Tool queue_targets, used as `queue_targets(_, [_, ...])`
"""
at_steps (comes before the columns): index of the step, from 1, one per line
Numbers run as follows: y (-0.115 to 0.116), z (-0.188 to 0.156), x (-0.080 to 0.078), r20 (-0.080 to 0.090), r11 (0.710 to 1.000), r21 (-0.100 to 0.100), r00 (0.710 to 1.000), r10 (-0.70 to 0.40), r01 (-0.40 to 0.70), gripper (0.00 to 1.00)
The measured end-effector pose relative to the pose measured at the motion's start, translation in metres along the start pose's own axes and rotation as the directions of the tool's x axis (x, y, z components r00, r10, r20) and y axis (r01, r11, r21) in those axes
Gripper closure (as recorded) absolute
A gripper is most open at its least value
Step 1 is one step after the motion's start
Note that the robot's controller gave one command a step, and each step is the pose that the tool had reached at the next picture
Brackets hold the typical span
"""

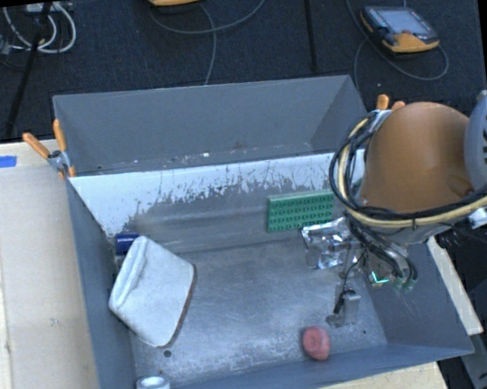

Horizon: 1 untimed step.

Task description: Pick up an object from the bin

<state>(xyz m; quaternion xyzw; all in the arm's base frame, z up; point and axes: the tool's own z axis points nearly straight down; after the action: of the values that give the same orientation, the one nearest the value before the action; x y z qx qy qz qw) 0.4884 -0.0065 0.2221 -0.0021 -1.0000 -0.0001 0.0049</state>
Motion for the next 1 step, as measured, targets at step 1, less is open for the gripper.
queue_targets(1, [-0.0166,0.134,0.0064,0.005,0.941,0.002,0.941,-0.337,0.337,0.0])
